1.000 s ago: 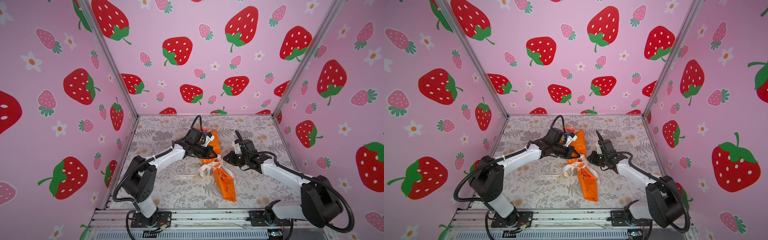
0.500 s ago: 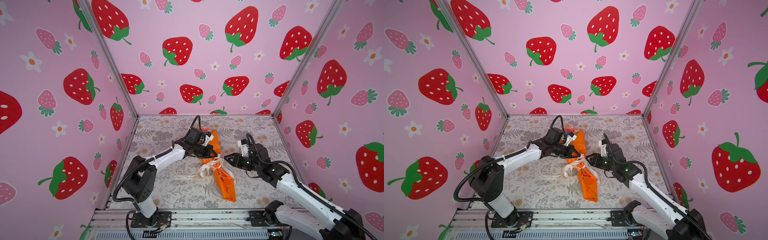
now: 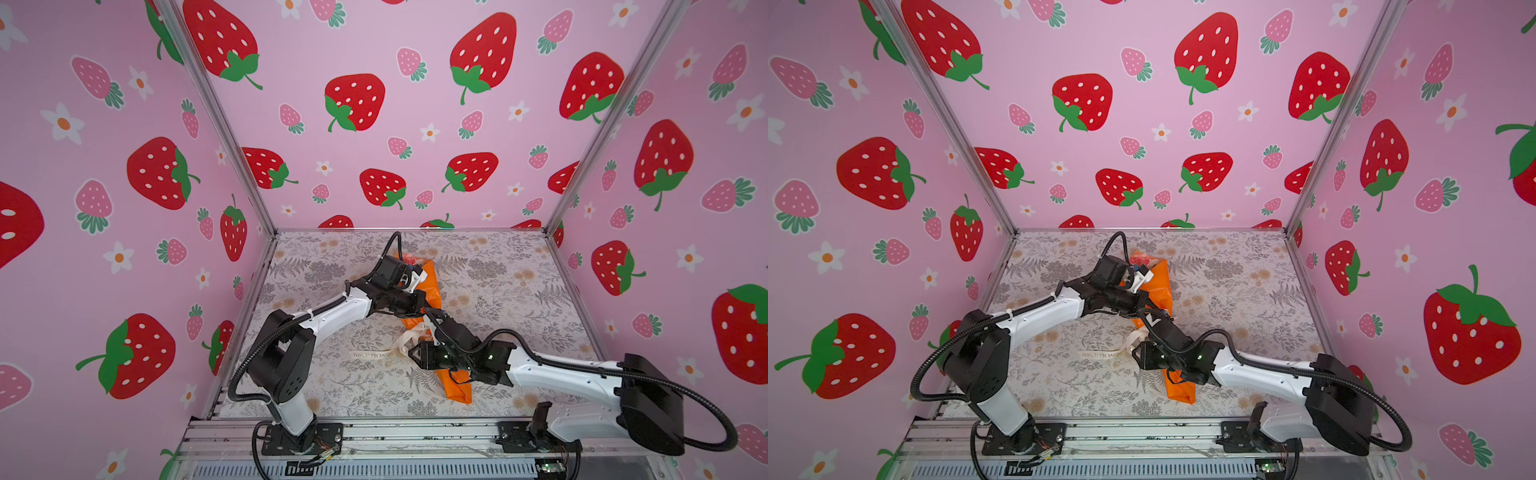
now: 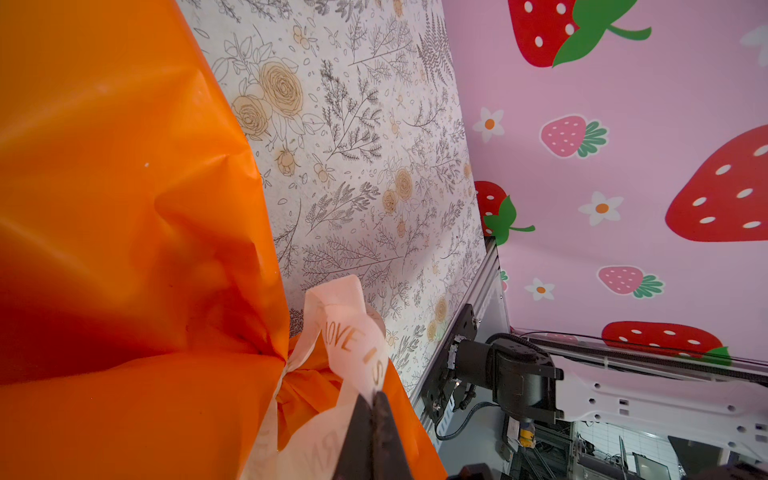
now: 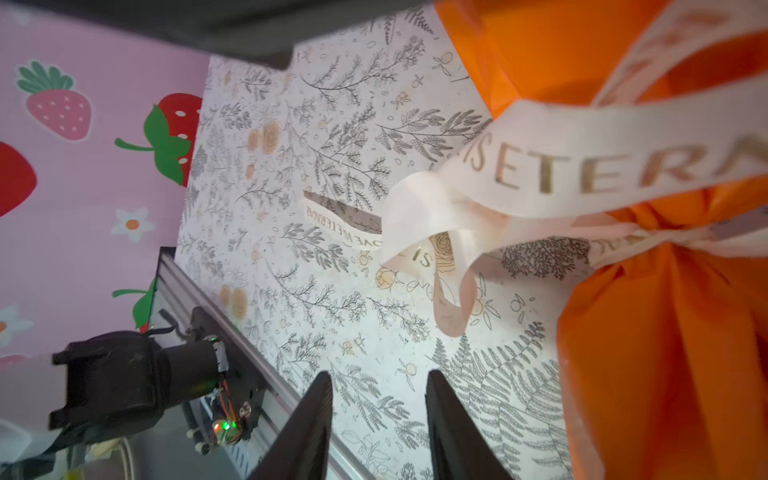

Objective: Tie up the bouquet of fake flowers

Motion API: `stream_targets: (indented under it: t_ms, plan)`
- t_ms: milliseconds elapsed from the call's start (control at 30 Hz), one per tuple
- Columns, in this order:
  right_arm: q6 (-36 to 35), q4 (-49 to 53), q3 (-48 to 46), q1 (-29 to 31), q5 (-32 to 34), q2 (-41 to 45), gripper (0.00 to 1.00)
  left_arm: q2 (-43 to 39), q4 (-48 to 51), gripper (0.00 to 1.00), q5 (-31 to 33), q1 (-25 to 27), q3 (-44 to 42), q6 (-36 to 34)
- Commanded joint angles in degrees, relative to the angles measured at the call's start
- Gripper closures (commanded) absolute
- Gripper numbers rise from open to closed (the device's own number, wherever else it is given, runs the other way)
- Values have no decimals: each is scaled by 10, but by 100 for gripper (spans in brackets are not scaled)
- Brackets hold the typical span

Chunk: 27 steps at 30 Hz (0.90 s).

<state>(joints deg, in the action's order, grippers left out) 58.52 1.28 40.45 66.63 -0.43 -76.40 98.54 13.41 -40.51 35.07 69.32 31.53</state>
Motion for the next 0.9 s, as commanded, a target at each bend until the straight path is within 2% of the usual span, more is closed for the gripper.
stream_targets:
  t_ms: [0,167,367,533,700,867]
  plan:
    - [21,5,29,13,71,-28,56,6,11,100,2,-2,26,3]
    - [40,88,71,15,138,-67,55,6,18,100,2,-2,32,-2]
    - [53,98,82,15,155,-93,57,6,18,100,1,-2,31,-1]
    - [60,38,74,15,145,-103,56,10,14,100,-1,-2,31,3]
    - [80,-3,63,14,189,-112,59,11,8,100,-2,-2,32,8]
    - [90,-35,51,9,209,-116,69,13,7,100,-4,-2,31,9]
